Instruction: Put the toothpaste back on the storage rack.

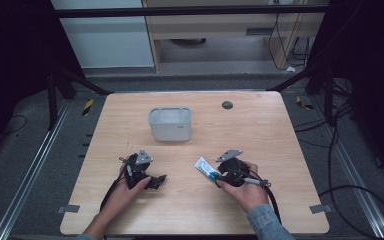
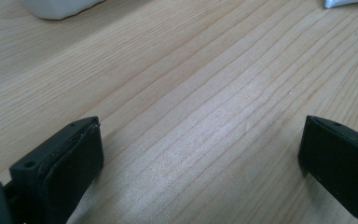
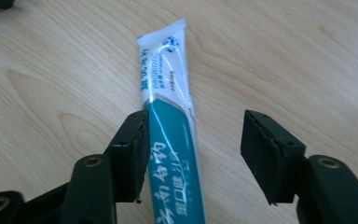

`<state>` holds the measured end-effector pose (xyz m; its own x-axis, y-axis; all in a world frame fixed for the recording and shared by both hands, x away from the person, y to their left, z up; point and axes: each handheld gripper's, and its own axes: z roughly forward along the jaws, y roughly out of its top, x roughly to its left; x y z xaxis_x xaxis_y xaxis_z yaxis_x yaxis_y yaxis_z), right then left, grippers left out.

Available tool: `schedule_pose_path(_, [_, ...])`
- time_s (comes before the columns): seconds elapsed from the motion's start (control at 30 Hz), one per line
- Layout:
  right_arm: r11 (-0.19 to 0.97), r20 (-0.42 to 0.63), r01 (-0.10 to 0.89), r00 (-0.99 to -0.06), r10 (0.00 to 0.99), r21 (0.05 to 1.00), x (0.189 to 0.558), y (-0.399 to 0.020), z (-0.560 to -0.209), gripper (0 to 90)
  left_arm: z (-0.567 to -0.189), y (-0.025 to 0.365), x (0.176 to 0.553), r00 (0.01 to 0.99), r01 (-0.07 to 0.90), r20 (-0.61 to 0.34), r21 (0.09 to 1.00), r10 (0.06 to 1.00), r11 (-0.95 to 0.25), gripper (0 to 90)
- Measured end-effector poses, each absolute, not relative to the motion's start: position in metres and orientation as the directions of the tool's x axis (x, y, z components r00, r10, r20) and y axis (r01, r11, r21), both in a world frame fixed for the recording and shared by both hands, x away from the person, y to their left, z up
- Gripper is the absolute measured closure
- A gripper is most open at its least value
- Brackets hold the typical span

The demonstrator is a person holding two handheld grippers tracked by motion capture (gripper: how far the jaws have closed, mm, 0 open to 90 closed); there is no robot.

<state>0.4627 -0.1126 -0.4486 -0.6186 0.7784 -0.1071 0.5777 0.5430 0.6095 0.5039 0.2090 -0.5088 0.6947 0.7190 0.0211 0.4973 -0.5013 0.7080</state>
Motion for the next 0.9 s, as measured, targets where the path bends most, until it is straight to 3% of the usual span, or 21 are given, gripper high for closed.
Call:
schedule_pose_path(0.4, [0.589, -0.117, 0.562, -0.658, 0.744, 0.581, 0.47, -0.089, -0.453, 54.4, -0.509, 0.209, 0.504, 0.695, 0.497, 0.022, 0.708, 0.719, -0.502, 0.0])
schedule_pose_path(0.9, [0.622, -0.144, 0.582, -0.659, 0.738, 0.524, 0.481, -0.07, -0.47, 49.0, -0.509, 0.209, 0.504, 0.697, 0.495, 0.023, 0.708, 0.716, -0.504, 0.0])
